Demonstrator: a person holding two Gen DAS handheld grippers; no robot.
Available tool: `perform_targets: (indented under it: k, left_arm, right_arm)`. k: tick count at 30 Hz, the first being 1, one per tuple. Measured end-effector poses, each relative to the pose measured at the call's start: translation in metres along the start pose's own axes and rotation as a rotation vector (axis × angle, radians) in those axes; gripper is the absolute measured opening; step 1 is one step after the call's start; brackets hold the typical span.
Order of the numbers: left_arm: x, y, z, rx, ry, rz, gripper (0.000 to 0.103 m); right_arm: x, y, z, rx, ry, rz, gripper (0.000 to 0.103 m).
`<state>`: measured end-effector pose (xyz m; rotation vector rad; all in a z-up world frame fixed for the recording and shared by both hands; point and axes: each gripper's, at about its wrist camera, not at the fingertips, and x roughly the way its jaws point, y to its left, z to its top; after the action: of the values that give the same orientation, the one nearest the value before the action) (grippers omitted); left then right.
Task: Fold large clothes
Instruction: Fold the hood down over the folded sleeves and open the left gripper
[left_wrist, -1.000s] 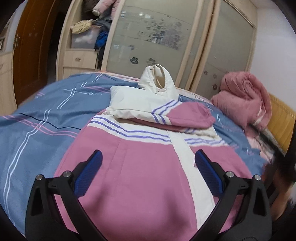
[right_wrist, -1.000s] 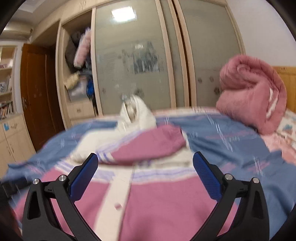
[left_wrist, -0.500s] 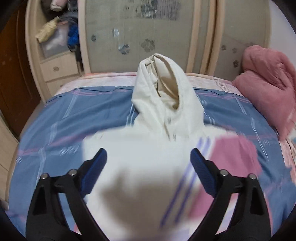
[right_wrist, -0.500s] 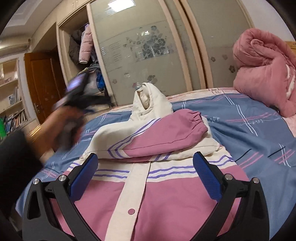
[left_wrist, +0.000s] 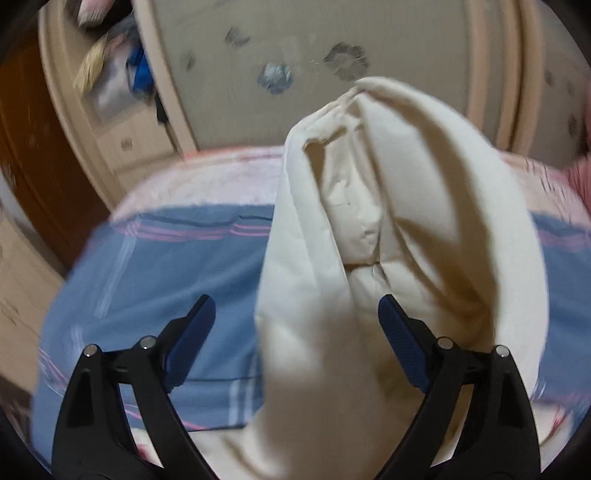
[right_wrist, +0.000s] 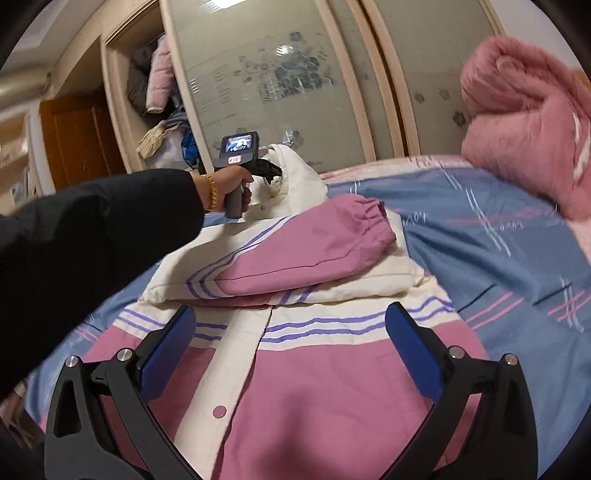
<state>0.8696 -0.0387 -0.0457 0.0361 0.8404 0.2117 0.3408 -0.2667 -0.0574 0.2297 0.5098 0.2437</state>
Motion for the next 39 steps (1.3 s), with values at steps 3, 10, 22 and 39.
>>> perform_targets:
  k: [3,10,22,39]
  left_arm:
    - [0.031,0.022,0.0,-0.105,0.148,-0.026,0.016]
    - [-0.021,0.082,-0.011,-0.194,0.094,-0.196,0.005]
    - [-0.165,0.152,-0.153,-0.146,0.071,-0.461,0.004]
    - [-0.29,0.154,-0.322,-0.136,-0.395,-0.369,0.101]
  right_arm:
    - [0.004,-0.001,-0.001,-0.006,0.011,-0.004,0.102]
    - [0.007,0.003,-0.004,0.0,0.026,0.012,0.102]
    - [0.005,0.021,-0.009,-0.031,0.037,0.04,0.102]
    - [0.007,0.016,-0.014,0.032,0.066,0.074,0.102]
